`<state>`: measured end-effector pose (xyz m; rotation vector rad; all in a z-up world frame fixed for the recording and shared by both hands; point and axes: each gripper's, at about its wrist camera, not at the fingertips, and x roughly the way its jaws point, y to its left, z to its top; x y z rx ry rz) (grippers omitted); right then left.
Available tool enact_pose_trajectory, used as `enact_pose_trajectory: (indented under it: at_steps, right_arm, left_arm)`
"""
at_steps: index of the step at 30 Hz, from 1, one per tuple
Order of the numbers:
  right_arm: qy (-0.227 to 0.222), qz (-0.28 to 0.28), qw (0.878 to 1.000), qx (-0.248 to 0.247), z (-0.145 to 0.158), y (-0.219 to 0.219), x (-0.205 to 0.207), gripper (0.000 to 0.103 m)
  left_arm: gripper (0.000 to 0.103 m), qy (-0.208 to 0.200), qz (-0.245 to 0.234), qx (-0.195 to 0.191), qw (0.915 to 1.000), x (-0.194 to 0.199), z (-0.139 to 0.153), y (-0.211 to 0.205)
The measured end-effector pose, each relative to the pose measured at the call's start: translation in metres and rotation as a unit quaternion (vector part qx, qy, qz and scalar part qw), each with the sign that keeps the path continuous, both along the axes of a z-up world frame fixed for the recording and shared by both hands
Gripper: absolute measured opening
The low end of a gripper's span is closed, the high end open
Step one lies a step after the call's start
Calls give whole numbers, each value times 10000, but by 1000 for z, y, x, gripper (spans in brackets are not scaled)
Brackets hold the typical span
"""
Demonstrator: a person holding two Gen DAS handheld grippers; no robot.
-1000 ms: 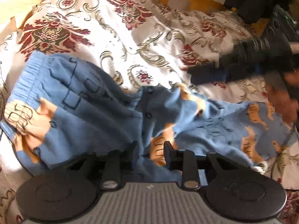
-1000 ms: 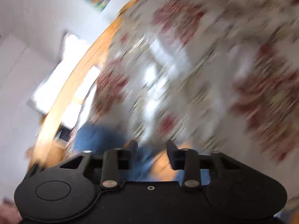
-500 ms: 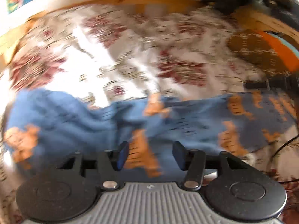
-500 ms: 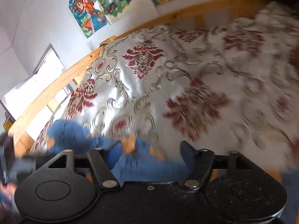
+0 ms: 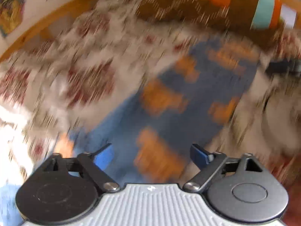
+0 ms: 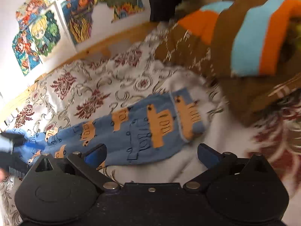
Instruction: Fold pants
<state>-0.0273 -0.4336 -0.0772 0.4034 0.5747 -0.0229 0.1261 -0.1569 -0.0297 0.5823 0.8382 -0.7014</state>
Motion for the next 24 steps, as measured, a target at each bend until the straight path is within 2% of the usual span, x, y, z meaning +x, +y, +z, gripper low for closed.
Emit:
enact_pose_trajectory:
  at_steps: [1,3,6,9,17,21,24]
  right_arm:
    - [-23,-84,9999,84,-4,-2,0,102]
    - [98,-176,9993,309,-13,-8,8,102]
    - [39,-130,9993,348,-14,-15,10,102]
    - [-21,-81,9992,400,-10,-15,13,102]
    - [-140,131,9957,912,-12,-24,9,102]
    - [-56,366,9926,1160,-16,-24,13,102]
    - [45,241,9934,1123,-21,-25,16,102]
  left_arm:
    - [103,-86,-104,-121,9998,3,5,-17]
    - [103,-273,-332,-196,9989,5,11,-60]
    - [103,-356,-351,-58,9987,11,10,-114]
    - [103,-288,-255,123,9992,20,6,-145]
    - [103,-383,-372,269,9982,22,9,-167]
    - [103,-43,-360,183,9992,28,0,-166]
    - [103,305,-161,241,9991,39,-19,-164]
